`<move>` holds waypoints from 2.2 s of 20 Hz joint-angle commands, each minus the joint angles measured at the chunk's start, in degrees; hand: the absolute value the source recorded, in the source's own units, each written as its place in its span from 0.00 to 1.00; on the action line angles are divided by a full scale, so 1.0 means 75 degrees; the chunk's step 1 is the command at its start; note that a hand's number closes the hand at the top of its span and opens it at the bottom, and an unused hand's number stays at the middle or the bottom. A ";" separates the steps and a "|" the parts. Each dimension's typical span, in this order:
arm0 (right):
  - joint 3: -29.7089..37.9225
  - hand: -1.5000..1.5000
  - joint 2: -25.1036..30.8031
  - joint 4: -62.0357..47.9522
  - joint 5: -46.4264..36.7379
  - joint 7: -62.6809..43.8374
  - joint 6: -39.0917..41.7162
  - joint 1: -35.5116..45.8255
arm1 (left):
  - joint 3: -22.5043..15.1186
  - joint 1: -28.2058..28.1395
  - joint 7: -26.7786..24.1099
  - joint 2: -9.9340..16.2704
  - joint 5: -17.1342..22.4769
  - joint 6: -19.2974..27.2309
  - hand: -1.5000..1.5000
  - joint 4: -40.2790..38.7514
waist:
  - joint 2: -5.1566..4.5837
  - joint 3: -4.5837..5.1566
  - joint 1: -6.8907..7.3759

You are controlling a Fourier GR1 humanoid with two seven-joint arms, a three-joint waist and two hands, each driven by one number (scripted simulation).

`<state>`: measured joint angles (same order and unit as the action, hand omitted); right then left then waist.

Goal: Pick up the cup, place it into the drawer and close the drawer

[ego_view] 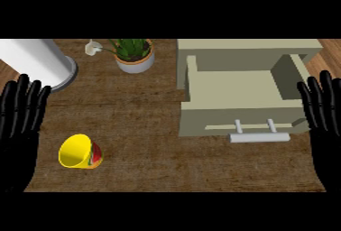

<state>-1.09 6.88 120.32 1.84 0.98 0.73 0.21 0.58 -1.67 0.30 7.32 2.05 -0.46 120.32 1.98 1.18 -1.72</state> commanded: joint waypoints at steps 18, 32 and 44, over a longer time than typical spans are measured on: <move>-0.0093 0.00 0.0151 -0.1318 0.0137 -0.0651 0.0530 0.1006 | 0.1432 0.0512 0.0053 0.2375 0.4853 -0.5399 0.00 -0.4090 | -0.0279 -0.0154 0.0217; 0.0462 0.00 0.0387 -0.0978 0.0520 -0.0977 0.0865 0.1295 | 0.1788 0.1650 -0.3152 0.1934 0.1010 -0.6052 0.00 -0.8160 | -0.0278 -0.0146 0.0137; 0.0594 0.00 0.0311 -0.1787 0.0347 -0.0736 0.0806 0.1919 | 0.1055 0.2549 -0.6450 0.2127 -0.0939 -0.5204 0.00 -1.1851 | -0.0309 -0.0136 0.0102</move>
<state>4.01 10.09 106.55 5.54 -4.55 7.74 14.52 10.31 16.47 -36.59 23.96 -0.93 -36.57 38.85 -0.17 -0.13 -0.81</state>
